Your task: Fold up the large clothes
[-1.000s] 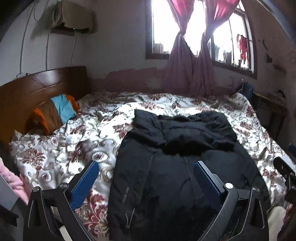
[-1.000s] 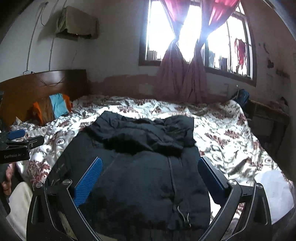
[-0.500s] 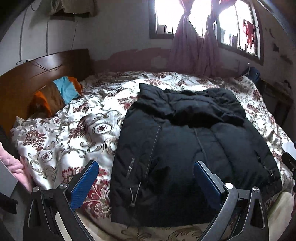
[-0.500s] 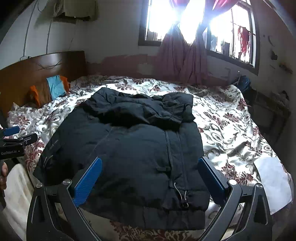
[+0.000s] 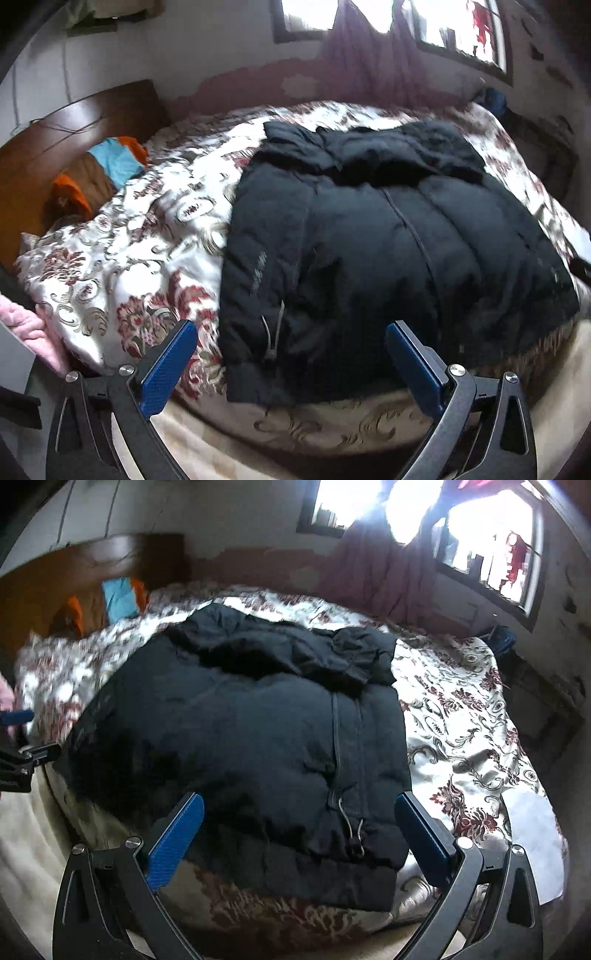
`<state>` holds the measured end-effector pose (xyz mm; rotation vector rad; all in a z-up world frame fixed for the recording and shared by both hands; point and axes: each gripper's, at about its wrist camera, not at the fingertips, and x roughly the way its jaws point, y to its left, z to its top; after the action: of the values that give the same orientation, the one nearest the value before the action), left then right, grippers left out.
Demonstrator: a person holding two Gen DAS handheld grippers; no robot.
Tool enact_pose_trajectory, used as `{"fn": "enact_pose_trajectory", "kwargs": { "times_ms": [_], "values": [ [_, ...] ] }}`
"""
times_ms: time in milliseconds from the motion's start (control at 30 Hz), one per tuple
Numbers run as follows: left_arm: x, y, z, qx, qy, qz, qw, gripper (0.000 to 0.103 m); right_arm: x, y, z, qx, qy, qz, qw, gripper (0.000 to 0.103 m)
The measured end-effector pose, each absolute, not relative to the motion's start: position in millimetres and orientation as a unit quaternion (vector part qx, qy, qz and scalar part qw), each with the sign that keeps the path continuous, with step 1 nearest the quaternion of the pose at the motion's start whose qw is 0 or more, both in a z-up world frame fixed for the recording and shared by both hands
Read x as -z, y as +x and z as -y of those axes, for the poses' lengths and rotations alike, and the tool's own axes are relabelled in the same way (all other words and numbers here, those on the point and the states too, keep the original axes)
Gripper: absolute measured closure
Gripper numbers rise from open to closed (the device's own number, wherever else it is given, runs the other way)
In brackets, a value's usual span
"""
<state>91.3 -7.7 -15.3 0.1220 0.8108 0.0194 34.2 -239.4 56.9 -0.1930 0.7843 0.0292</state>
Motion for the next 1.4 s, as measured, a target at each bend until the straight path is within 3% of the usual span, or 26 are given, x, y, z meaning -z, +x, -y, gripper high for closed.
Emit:
{"fn": "enact_pose_trajectory", "kwargs": {
  "times_ms": [500, 867, 1400],
  "values": [
    [67, 83, 26, 0.046, 0.141, -0.48, 0.865, 0.0, -2, 31, 211, -0.056, -0.237, -0.481, 0.842, 0.002],
    [96, 87, 46, 0.052, 0.194, -0.521, 0.83, 0.0, 32, 51, 188, 0.002, -0.325, -0.489, 0.81, 0.002],
    [103, 93, 45, 0.051, 0.192, -0.534, 0.822, 0.0, 12, 58, 198, 0.021, -0.264, -0.45, 0.853, 0.002]
  ]
}}
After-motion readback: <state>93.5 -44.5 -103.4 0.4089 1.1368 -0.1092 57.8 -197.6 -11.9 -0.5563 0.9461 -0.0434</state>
